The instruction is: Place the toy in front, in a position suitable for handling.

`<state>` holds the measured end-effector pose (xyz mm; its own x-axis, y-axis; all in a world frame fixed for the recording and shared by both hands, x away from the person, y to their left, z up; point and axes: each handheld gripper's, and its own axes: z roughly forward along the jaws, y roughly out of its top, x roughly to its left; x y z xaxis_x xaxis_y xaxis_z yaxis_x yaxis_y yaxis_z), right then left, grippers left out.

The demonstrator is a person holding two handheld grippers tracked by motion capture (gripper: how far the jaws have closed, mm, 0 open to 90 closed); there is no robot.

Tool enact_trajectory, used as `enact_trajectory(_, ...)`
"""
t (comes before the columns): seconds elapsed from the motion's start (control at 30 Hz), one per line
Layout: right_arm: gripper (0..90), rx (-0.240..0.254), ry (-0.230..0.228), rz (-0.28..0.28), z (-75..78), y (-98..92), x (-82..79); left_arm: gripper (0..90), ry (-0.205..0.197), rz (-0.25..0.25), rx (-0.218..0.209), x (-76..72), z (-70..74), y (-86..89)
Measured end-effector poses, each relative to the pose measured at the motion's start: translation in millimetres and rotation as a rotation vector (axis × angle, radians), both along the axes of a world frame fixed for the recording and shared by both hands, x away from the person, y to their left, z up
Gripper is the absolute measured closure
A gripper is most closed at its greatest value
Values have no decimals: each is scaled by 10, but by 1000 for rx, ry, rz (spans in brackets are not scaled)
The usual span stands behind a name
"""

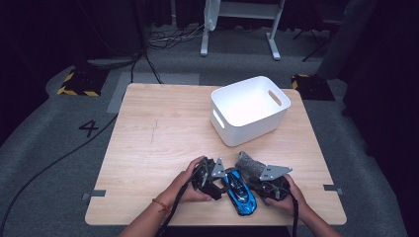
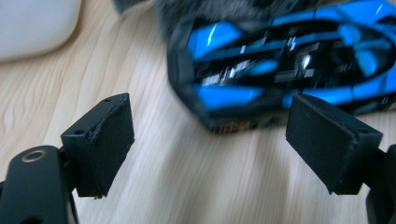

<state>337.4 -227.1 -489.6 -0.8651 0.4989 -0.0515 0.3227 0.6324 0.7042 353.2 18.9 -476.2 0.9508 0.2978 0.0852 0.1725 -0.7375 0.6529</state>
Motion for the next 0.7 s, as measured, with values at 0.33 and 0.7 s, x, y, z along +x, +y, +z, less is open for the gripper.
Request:
enact_trajectory(0.33,780,-7,3,29,-8,-5,26,368,139,81,-77,230,57,-70)
enact_trajectory(0.7,747,-25,-10,24,28,-105,37,732,122,101,-57,291,54,39)
